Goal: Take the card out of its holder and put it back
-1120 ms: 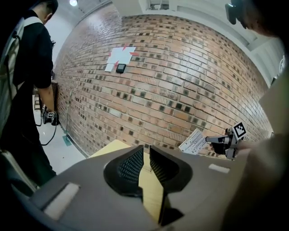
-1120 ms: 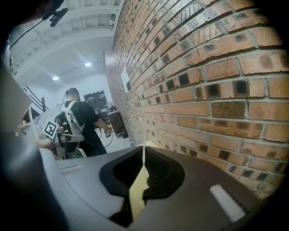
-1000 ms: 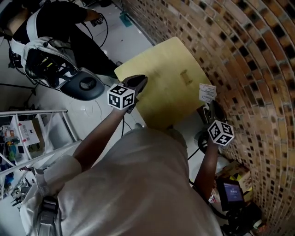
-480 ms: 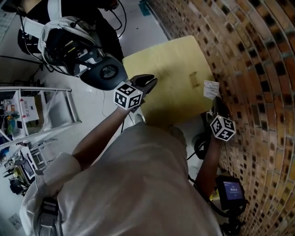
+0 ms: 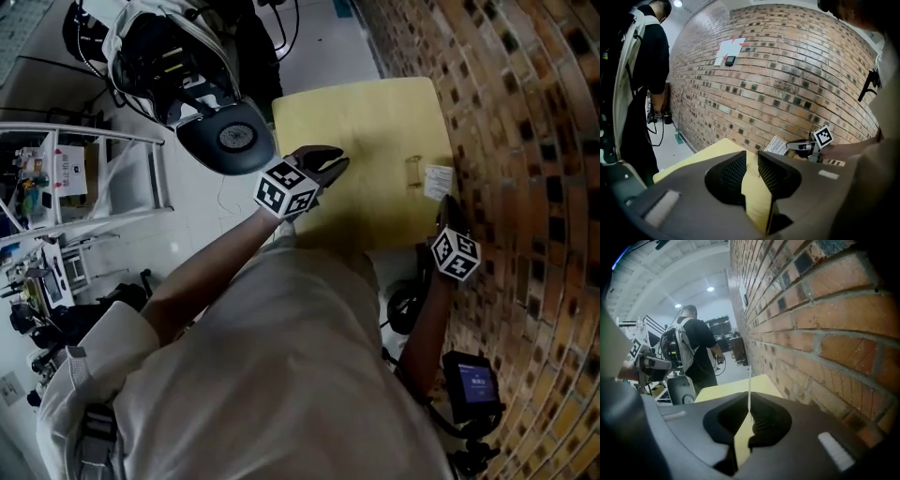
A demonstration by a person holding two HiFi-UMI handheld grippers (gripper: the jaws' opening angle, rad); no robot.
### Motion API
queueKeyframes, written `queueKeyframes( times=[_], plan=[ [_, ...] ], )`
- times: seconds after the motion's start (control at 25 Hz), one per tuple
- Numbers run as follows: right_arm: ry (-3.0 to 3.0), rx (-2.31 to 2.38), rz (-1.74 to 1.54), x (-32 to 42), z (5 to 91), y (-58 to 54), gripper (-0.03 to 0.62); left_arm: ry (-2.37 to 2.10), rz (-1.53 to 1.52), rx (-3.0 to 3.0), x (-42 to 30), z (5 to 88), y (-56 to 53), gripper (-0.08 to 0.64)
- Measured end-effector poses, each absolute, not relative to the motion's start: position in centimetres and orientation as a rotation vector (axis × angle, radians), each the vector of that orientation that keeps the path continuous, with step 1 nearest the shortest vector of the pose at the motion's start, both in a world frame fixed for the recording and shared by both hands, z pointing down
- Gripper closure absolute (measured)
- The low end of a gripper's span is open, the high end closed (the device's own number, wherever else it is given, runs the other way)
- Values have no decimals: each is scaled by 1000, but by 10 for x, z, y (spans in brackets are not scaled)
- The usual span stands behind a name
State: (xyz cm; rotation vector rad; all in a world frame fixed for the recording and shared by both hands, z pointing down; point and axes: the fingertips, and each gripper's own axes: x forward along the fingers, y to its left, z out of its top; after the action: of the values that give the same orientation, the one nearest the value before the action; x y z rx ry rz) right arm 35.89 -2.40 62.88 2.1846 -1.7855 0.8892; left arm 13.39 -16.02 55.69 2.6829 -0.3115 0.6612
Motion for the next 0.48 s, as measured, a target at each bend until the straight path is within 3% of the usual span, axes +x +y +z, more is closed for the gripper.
queueKeyframes(
  times=[0.48],
  plan=[
    [-1834, 2029, 971, 396, 712, -71, 578, -409, 717, 2640, 170, 585, -173, 459]
  ],
)
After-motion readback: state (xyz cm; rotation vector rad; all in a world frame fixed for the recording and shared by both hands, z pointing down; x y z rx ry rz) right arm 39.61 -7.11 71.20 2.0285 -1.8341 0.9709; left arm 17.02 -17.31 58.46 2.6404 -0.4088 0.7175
